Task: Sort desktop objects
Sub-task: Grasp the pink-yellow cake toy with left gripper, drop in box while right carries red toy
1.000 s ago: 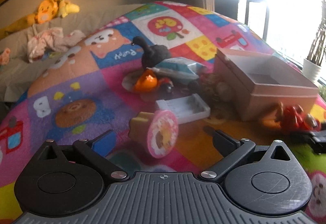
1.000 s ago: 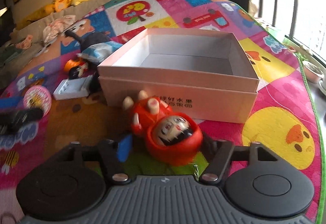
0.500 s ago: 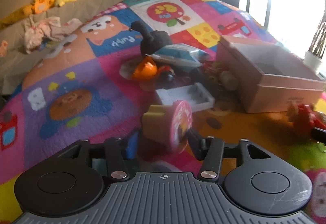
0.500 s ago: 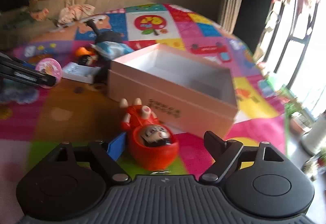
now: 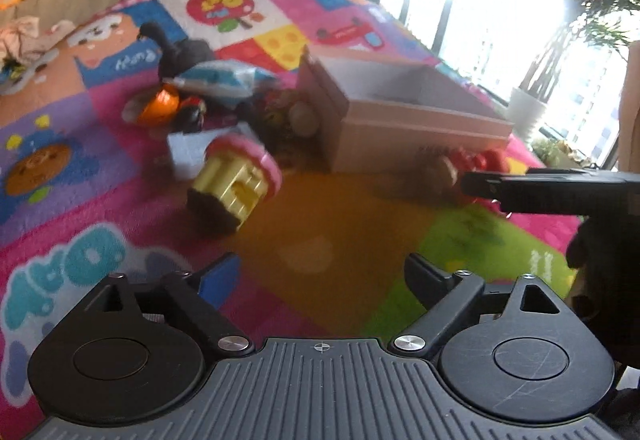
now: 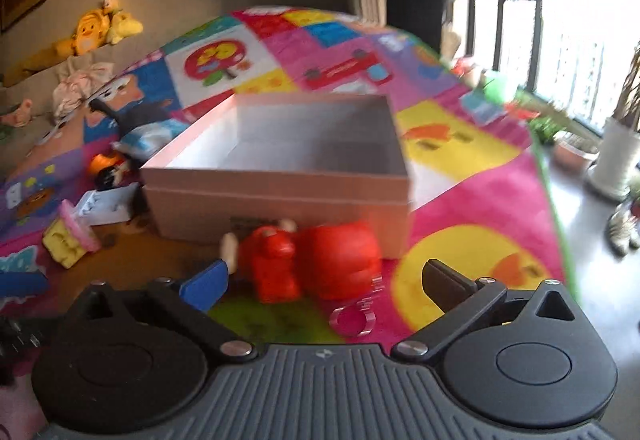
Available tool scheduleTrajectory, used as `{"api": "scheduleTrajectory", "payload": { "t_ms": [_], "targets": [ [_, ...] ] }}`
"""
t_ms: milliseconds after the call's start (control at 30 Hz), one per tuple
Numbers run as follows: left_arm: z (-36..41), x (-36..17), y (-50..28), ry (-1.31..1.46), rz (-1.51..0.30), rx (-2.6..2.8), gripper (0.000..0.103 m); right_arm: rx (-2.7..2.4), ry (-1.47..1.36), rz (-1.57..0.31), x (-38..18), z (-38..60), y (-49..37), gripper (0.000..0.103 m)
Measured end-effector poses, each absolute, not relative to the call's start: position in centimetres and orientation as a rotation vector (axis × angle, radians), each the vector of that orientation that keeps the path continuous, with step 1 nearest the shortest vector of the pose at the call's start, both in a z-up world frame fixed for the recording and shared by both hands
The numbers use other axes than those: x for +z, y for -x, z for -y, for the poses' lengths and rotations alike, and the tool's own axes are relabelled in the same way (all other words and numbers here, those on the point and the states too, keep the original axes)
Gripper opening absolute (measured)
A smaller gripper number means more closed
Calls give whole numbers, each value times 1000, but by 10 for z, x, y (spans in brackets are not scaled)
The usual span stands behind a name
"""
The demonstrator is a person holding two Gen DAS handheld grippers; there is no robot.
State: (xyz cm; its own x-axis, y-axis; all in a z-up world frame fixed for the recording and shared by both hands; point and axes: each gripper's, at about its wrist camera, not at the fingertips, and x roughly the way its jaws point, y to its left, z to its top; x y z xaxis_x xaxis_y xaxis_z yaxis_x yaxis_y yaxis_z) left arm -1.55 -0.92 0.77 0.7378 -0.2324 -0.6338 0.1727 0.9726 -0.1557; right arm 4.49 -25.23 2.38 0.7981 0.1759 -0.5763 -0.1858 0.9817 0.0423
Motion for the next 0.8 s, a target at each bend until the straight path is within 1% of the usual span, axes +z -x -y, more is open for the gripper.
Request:
{"api": "scheduleTrajectory", "payload": {
  "t_ms": [100,233,300,500,567,633,667,700,800],
  "targets": [
    [4,7,17,99,-706,-198,96,199,63,-630,16,235,-58,103],
    [-8,11,16,113,-687,-159,97,212,98,-694,9,222,-77,103],
    [-12,14,13,100,-666,-130,97,209,95,-700,8,223,-80,95],
    [-14,21,-20,28,-627,-71,97,227,104,-691,8,223,-73,94],
    [-7,21,-31,-28,-623,-78,92,244,114,-689,10,223,-68,94],
    [0,17,-39,-86,-633,-66,75,274,121,-689,13,224,-61,94],
    [3,15,-42,-113,-641,-70,70,294,128,-689,15,225,-55,94],
    [6,13,-42,-139,-651,-76,62,313,133,-692,17,227,-50,94],
    [12,15,-31,-198,-652,-102,59,389,161,-710,27,235,-32,94]
  ]
}}
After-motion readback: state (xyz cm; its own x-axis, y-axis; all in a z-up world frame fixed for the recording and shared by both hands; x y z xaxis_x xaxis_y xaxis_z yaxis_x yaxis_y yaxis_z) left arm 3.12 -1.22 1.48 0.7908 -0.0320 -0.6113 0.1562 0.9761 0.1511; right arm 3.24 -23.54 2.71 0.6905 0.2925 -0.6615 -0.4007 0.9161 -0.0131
